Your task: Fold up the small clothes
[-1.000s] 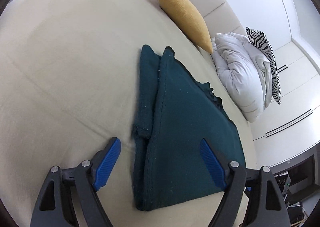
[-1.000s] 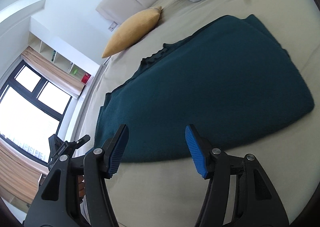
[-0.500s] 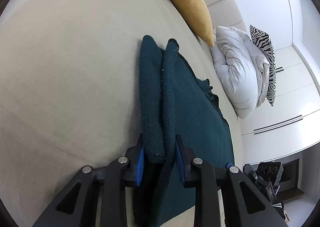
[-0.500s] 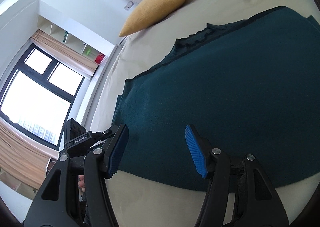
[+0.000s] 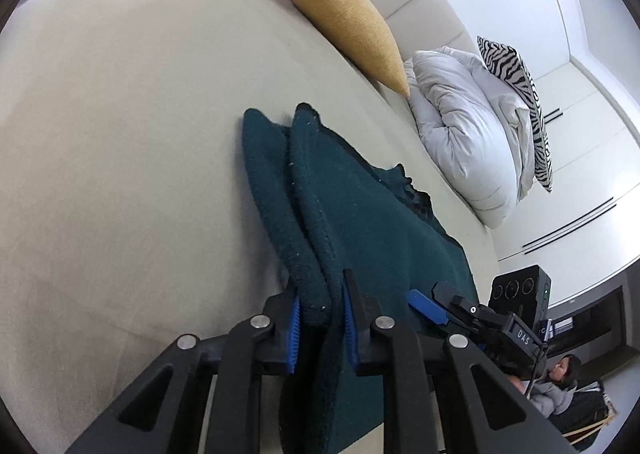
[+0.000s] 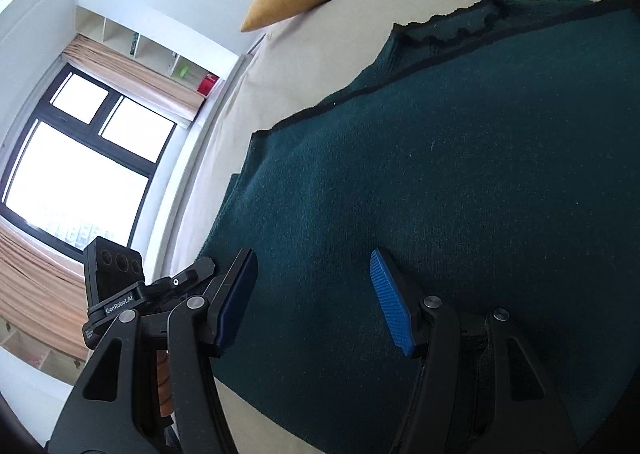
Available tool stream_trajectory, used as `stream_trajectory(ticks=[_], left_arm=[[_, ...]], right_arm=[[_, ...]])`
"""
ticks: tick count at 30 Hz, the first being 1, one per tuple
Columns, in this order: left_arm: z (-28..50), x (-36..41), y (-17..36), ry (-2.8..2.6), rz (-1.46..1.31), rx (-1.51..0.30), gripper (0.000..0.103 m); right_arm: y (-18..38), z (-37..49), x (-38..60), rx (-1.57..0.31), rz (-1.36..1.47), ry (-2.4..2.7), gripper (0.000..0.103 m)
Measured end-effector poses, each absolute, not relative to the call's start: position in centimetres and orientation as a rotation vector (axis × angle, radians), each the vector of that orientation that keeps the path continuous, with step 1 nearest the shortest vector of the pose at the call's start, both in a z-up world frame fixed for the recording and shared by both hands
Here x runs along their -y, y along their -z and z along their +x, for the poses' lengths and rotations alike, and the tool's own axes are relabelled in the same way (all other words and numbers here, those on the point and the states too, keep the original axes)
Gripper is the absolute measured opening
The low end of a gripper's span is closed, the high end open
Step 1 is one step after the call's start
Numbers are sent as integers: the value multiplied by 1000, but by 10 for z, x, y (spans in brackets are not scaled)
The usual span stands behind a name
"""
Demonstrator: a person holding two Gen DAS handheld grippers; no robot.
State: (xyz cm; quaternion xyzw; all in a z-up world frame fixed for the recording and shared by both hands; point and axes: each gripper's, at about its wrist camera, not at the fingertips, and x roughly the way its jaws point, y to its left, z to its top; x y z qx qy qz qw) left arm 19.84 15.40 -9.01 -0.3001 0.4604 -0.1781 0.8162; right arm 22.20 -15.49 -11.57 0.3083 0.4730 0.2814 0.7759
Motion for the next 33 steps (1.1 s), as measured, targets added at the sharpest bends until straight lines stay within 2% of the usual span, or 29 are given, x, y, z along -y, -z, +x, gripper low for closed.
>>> stream_trajectory(ticks=[6,11,15,18,20,21,22,24,25,29,33], left_arm=[[206,-100,49,416,-485,-956,18],[218,1,21,535,-375,-954,18],[221,103,39,638,-283,-983,18],[217,138,61,665,-280,-1032,21],[208,139,61,686,-294,-1031,23],[204,135,57,702,-304,-1022,27],[197,129,50,716,-310,-1004,38],[183,114,28,762,-344,-936,51],[178,106,19,775,-352,-899,54],[172,68,14,689,-352,-848,54],[173,28,42,603,-439,-906,53]], right_arm=[[116,221,196,-1000,824,-640,57],[120,220,271,-912,1003,-606,58],[132,218,325,-875,1113,-563,58],[143,216,357,-855,1184,-580,58],[148,214,366,-852,1210,-611,58],[149,213,368,-853,1207,-620,58],[149,214,368,-859,1196,-624,58],[147,216,368,-871,1170,-610,58],[145,217,365,-879,1157,-597,58],[139,224,356,-933,1084,-540,58],[128,226,341,-987,1006,-487,58]])
